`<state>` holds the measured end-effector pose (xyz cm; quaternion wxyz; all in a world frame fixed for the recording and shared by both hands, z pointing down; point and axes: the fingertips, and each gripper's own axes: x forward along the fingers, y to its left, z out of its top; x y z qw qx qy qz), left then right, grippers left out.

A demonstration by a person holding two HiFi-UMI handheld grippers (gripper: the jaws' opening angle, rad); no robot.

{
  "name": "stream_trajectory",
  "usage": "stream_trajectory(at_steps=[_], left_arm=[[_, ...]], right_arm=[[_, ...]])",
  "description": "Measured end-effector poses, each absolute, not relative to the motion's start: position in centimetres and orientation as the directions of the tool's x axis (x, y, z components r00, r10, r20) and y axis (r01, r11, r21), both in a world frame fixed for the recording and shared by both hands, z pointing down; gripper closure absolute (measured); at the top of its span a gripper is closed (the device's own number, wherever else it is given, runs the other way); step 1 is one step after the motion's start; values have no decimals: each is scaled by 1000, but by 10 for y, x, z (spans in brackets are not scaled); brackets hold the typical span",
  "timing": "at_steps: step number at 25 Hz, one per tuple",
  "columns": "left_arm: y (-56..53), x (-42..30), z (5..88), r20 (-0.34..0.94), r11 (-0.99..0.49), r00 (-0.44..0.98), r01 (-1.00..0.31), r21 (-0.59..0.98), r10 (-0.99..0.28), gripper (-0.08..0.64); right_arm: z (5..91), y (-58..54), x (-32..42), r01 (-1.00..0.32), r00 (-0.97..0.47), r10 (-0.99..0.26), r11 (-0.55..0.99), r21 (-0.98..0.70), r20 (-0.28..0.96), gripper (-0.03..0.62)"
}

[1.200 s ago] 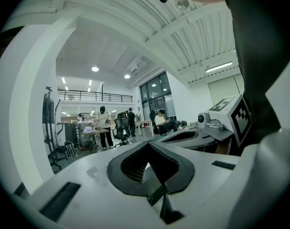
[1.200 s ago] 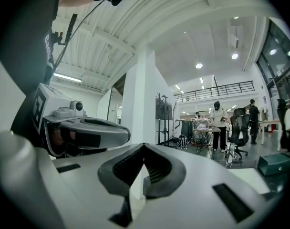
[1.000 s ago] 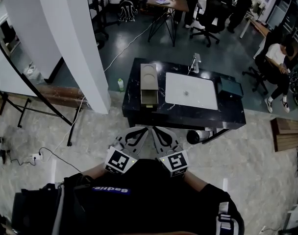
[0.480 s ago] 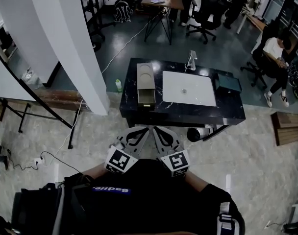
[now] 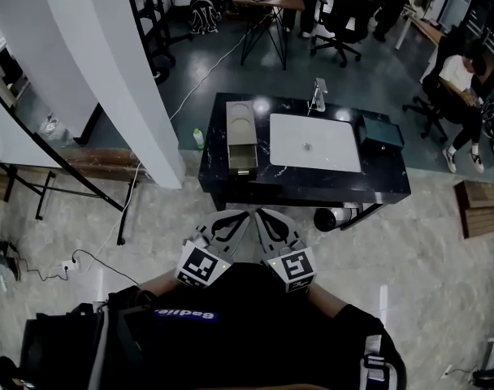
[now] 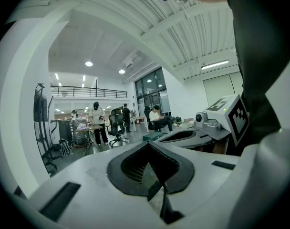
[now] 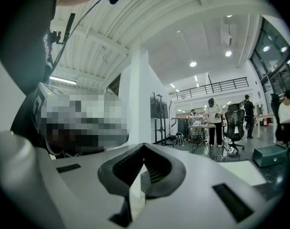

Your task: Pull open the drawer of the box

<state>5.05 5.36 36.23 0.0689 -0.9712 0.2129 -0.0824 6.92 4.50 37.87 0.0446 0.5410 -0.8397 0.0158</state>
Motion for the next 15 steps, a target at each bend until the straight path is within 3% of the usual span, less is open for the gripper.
stream_trajectory(at_steps=[11, 15], left_arm=[[48, 49, 364, 148, -863, 854, -475, -173, -499, 558], [47, 48, 366, 156, -841, 829, -512, -175, -537, 558]], right_arm=[[376, 36, 70, -873, -487, -873, 488, 8, 23, 592], [378, 35, 68, -853, -522, -851, 522, -22, 52, 592]])
